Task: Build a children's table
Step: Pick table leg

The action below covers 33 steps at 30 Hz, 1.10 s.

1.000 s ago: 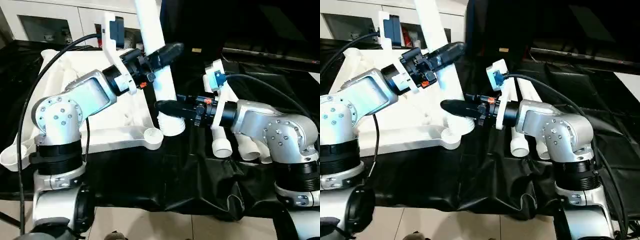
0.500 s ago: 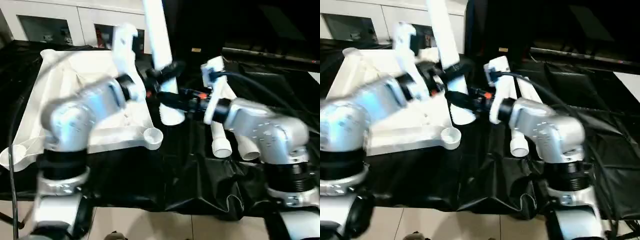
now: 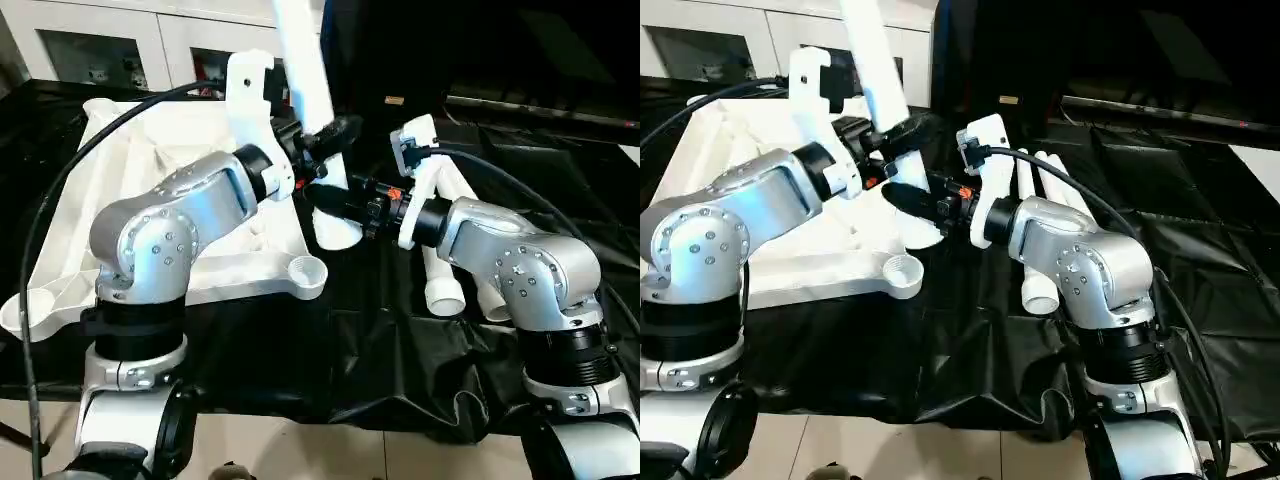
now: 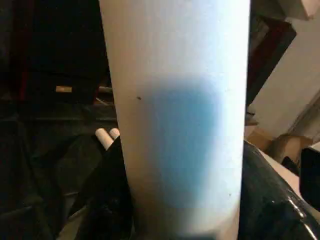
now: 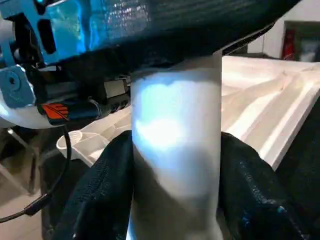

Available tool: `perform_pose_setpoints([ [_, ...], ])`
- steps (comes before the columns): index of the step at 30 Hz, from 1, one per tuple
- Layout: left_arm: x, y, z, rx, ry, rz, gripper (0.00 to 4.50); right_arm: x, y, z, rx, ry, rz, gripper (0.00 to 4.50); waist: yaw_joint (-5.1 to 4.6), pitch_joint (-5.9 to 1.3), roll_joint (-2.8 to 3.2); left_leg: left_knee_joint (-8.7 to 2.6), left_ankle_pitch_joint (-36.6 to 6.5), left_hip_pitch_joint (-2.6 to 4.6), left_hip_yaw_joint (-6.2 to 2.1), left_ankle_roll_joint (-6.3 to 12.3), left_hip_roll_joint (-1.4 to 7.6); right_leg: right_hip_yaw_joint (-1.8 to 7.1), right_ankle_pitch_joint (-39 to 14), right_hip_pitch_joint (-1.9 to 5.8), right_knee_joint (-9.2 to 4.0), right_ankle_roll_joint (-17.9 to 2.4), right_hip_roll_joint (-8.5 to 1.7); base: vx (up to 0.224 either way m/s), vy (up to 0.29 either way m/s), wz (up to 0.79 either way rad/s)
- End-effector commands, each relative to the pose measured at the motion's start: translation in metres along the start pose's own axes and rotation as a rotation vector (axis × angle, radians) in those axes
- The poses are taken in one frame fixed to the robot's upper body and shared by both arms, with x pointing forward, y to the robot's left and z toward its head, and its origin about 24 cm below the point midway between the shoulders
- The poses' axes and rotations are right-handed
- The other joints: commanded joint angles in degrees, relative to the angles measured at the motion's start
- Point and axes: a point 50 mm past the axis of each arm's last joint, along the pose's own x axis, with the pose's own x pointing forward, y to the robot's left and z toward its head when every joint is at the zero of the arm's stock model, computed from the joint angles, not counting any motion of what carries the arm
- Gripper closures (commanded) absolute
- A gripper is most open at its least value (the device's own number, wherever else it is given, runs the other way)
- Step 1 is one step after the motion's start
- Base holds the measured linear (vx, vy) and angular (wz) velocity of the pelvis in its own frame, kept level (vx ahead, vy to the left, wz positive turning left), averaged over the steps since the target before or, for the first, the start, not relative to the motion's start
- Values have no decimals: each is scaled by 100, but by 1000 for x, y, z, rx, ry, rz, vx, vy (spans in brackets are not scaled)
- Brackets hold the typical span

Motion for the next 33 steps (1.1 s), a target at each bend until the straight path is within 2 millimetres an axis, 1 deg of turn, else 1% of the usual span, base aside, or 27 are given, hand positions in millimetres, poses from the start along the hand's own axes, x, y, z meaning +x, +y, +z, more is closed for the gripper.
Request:
perform_pose_setpoints([
  [1,-3,1,11,22,-51,-2,244,-5,-3,-3,-38,12,-38,253,9,-416,112,-418,-220,-19,-36,-248,211,308,-454,401,-400,-730,-432,0,0,0],
  [4,-3,0,12,27,-56,-21,247,-6,-6,-4,-45,17,-50,253,0,-417,110,-418,-228,-16,-32,-244,210,311,-444,402,-402,-736,-429,0,0,0],
  [5,-2,-1,13,38,-58,-36,248,-8,-7,-4,-19,14,-35,197,-4,-416,95,-418,-248,-13,-29,-233,211,314,-454,404,-401,-748,-429,0,0,0],
  [6,-2,-1,14,43,-58,-42,248,-8,-7,-3,-12,13,-28,197,2,-414,102,-420,-251,-12,-31,-220,209,314,-476,404,-404,-748,-432,0,0,0],
  [8,-2,-2,14,51,-56,-61,249,-10,-7,-1,-6,11,-4,178,-4,-414,119,-421,-285,-10,-36,-210,212,312,-495,406,-405,-747,-423,0,0,0],
  [9,-2,-3,15,53,-56,-75,250,-11,-6,-1,-12,12,9,164,-5,-413,118,-422,-298,-13,-36,-214,211,312,-497,408,-403,-746,-425,0,0,0],
  [10,-3,-7,15,65,-49,-137,250,-15,-4,2,-13,20,61,149,11,-419,106,-417,-249,-3,-31,-171,213,315,-469,414,-399,-742,-429,0,0,0],
  [11,-4,-11,15,68,-41,-180,250,-18,-3,4,-10,22,90,141,4,-412,106,-414,-235,-10,-25,-167,215,320,-438,404,-397,-753,-424,0,0,0],
  [12,-5,-15,15,69,-37,-235,250,-22,-3,6,3,32,132,137,18,-419,96,-409,-226,-1,-22,-129,213,317,-422,413,-397,-783,-429,0,0,0],
  [14,-6,-18,15,61,-34,-285,251,-26,-5,7,10,48,159,131,12,-418,88,-408,-154,-14,-24,-97,221,315,-289,417,-379,-870,-426,0,0,0],
  [16,-6,-20,15,57,-28,-308,251,-28,-6,8,7,53,164,125,13,-419,84,-400,-129,-25,-16,-84,214,314,-274,418,-380,-942,-438,0,0,0],
  [17,-8,-22,14,78,-11,-348,251,-30,-8,9,0,65,172,125,13,-418,72,-398,-156,-19,-13,-73,213,311,-371,416,-385,-970,-441,0,0,0],
  [22,-8,-21,12,85,1,-368,252,-32,-9,12,2,82,207,125,0,-409,61,-396,-219,-16,-7,-64,220,315,-708,412,-418,-906,-447,0,0,0],
  [23,-9,-22,11,88,6,-382,252,-32,-8,13,6,77,221,125,0,-409,34,-395,-200,-21,-3,-56,219,316,-717,416,-422,-897,-446,0,0,0],
  [24,-9,-23,10,82,7,-400,252,-32,-7,14,14,69,239,125,8,-410,28,-393,-187,-18,-2,-46,219,317,-724,413,-418,-895,-446,0,0,0],
  [25,-10,-24,10,79,8,-408,252,-31,-6,14,17,65,248,156,12,-409,43,-395,-149,-23,-4,-29,219,318,-727,412,-417,-890,-450,0,0,0],
  [26,-10,-24,10,77,5,-410,252,-31,-5,14,20,66,254,163,8,-415,33,-393,-122,-21,-8,-30,229,313,-679,408,-405,-907,-447,0,0,0],
  [27,-10,-24,10,77,5,-410,252,-31,-5,14,20,66,254,163,10,-414,39,-393,-106,-19,-10,-30,229,311,-653,405,-399,-915,-444,0,0,0],
  [28,-10,-23,10,79,4,-410,252,-31,-5,13,26,70,265,169,9,-415,29,-390,-81,-25,-4,-28,221,311,-629,408,-402,-918,-442,0,0,0],
  [29,-11,-23,10,80,3,-410,252,-31,-4,12,30,73,272,181,13,-418,18,-390,-61,-25,-4,-18,220,310,-606,411,-393,-924,-442,0,0,0],
  [30,-11,-22,10,80,3,-411,252,-30,-3,11,31,74,275,181,13,-418,22,-388,-54,-29,-5,-9,220,312,-591,411,-388,-926,-441,0,0,0],
  [31,-11,-22,11,78,0,-411,252,-30,-3,10,36,75,278,206,14,-416,17,-389,-50,-31,-3,-8,217,312,-609,411,-397,-921,-443,0,0,0],
  [33,-12,-22,11,76,-3,-411,252,-30,-2,10,40,76,281,212,17,-416,20,-387,-34,-34,-1,-13,216,312,-616,412,-395,-912,-445,0,0,0],
])
